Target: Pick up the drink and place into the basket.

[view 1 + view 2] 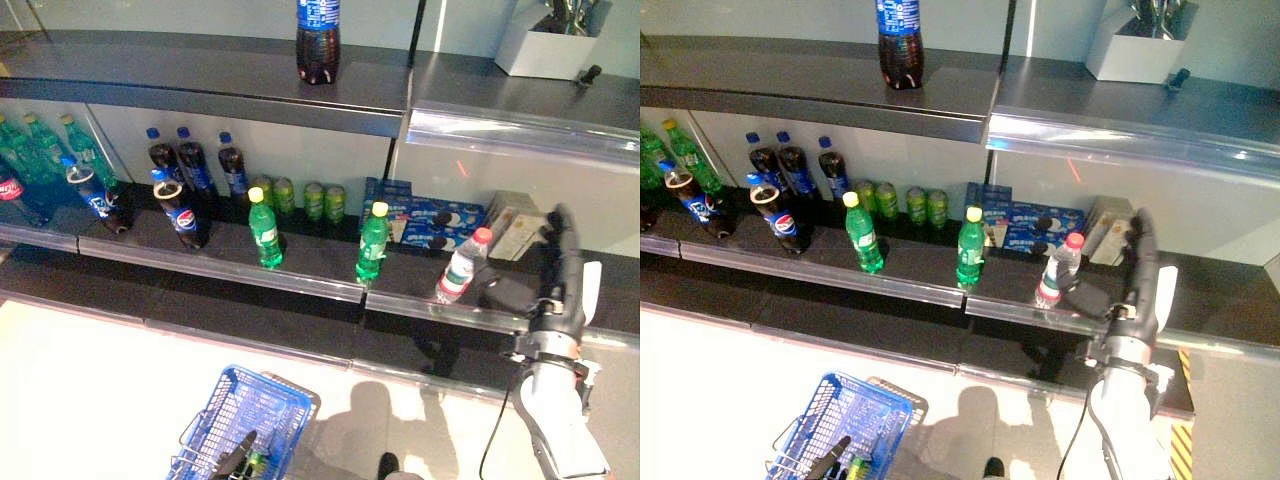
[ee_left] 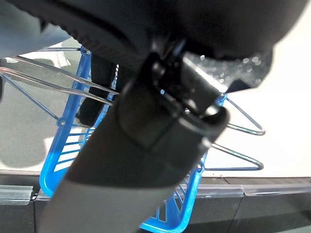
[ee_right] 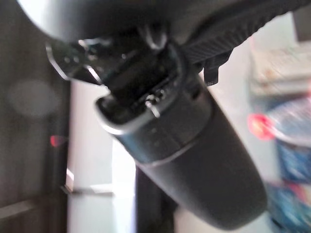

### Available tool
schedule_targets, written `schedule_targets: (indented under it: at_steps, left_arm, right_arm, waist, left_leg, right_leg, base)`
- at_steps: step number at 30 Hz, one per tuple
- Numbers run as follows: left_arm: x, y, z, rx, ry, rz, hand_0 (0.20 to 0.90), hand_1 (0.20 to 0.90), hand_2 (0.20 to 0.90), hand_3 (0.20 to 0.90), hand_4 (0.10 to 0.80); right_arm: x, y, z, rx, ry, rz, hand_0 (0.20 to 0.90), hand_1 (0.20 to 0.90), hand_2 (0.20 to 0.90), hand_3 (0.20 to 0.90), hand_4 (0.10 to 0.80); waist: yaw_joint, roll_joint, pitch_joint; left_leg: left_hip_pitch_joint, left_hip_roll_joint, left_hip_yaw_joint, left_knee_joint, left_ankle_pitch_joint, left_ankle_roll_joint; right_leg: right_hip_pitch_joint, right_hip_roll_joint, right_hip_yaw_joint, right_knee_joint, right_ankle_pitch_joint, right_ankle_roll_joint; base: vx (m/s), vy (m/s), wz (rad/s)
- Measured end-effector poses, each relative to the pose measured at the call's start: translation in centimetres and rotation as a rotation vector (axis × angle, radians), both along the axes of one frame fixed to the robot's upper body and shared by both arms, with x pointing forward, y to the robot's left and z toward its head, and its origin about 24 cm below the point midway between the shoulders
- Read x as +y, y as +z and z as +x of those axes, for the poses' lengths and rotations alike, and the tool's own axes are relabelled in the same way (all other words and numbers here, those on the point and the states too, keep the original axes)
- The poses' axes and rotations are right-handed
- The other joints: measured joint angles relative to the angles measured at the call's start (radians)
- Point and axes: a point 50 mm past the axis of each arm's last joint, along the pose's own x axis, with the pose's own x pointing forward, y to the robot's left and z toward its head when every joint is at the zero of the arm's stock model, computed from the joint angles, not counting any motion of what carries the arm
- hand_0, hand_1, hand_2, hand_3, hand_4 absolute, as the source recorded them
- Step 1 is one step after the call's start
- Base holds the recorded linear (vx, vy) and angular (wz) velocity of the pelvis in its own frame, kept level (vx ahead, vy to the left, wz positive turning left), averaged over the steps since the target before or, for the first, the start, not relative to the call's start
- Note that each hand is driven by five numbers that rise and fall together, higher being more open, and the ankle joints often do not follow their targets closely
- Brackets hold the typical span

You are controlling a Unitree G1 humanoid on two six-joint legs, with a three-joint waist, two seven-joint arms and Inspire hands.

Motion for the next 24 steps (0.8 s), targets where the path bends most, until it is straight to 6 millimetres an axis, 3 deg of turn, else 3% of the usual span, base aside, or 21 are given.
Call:
schedule_targets:
  at_steps: [5, 15, 18, 24]
  left_arm:
    - [-0.3, -0.1, -0.2, -0.005, -0.006, -0.011, 0.3, 0.3, 0.3, 0.2, 0.1]
    - [-0.1, 0.0, -0.3, 0.0, -0.019, 0.002, 0.3, 0.3, 0.3, 0.2, 0.1]
    - [0.0, 0.3, 1.1, -0.032, -0.034, 0.013, 0.3, 0.3, 0.3, 0.2, 0.1]
    - [-0.4, 2.2, 7.2, -0.205, -0.121, 0.034, 0.3, 0.3, 0.3, 0.2, 0.1]
  right_arm:
    - [-0.7, 0.4, -0.4, -0.051, -0.096, 0.015, 0.9, 0.9, 0.9, 0.9, 0.8]
    - [0.3, -1.3, -0.1, 0.022, -0.047, 0.085, 0.9, 0.9, 0.9, 0.9, 0.8]
    - [1.0, -1.9, 0.3, 0.046, -0.019, 0.093, 0.9, 0.9, 0.9, 0.9, 0.8]
    - [1.8, 0.0, 3.0, -0.053, -0.021, 0.108, 0.9, 0.9, 0.9, 0.9, 0.8]
  waist:
    - [0.002, 0.009, -0.008]
    - [0.004, -0.005, -0.026]
    - [0.007, -0.012, -0.006]
    - [0.039, 0.002, 0.153]
  left_leg:
    - [0.0, 0.0, 0.016, 0.0, 0.0, 0.0]
    - [-0.029, -0.001, 0.018, 0.016, -0.005, 0.003]
    - [-0.09, -0.001, -0.004, 0.096, -0.032, 0.009]
    - [-0.24, -0.005, -0.022, 0.252, -0.059, 0.019]
  right_leg:
    - [-0.01, 0.003, 0.017, 0.0, 0.002, -0.002]
    - [-0.039, 0.001, 0.015, 0.03, -0.004, -0.001]
    - [-0.089, -0.013, 0.015, 0.092, -0.026, -0.002]
    - [-0.21, -0.041, 0.021, 0.187, -0.033, -0.014]
  base:
    - [0.023, -0.003, -0.08]
    - [0.025, -0.005, -0.01]
    - [-0.055, -0.007, 0.12]
    - [-0.121, -0.013, 0.05]
